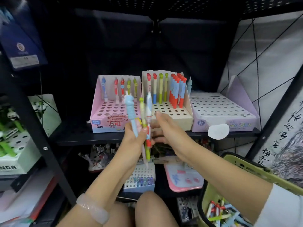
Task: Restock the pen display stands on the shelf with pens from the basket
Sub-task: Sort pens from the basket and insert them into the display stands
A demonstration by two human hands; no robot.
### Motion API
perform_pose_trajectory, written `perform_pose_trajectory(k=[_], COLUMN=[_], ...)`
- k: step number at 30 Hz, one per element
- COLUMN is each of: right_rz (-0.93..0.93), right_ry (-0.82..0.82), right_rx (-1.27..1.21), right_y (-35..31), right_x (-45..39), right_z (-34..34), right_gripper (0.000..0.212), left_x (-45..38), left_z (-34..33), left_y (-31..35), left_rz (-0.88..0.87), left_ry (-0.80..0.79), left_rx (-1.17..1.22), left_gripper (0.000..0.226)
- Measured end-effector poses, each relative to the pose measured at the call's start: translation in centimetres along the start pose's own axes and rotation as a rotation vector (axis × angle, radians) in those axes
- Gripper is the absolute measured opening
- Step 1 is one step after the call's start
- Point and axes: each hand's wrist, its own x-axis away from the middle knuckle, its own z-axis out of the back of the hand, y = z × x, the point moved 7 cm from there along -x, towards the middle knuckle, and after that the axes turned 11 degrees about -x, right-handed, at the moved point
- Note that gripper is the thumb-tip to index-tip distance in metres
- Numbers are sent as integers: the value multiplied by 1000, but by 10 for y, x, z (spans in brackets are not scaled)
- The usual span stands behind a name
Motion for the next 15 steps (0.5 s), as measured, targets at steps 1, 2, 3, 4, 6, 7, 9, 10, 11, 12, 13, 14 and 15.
perform_pose_trajectory(k=[1, 2, 3, 4, 6, 7, 9, 10, 11, 12, 13, 14, 15], right_rz=[67, 129, 174, 201, 240, 252, 272, 285, 304, 324, 338, 341, 335], right_ry=[32, 40, 23, -3, -16, -2, 28, 36, 40, 43, 47, 50, 53], right_rx=[46, 122, 193, 238, 266, 255, 223, 212, 210, 218, 227, 227, 218], right_y=[-6, -10, -12, -11, -8, -8, -8, -9, -9, -10, -10, -11, -11], right_x=[2, 5, 8, 10, 11, 10, 6, 4, 3, 2, 1, 1, -1], right_z=[3, 3, 0, -6, -18, -22, -28, -30, -32, -34, -36, -37, -38], right_gripper=[34, 23, 12, 6, 11, 13, 14, 14, 14, 14, 15, 14, 13], left_x=[-3, -5, -7, -9, -10, -10, -10, -11, -11, -11, -11, -11, -11], left_z=[8, 14, 19, 21, 23, 23, 25, 26, 29, 31, 33, 34, 35], left_y=[2, 4, 6, 9, 12, 13, 13, 12, 12, 12, 12, 12, 12], left_rz=[-3, -7, -13, -22, -32, -28, -18, -16, -12, -6, -2, -4, -11], left_ry=[46, 83, 108, 126, 156, 175, 205, 218, 231, 238, 241, 240, 238], left_rx=[24, 41, 61, 86, 141, 157, 156, 145, 137, 139, 145, 149, 144], left_gripper=[20, 23, 25, 25, 20, 19, 19, 19, 17, 15, 14, 14, 15])
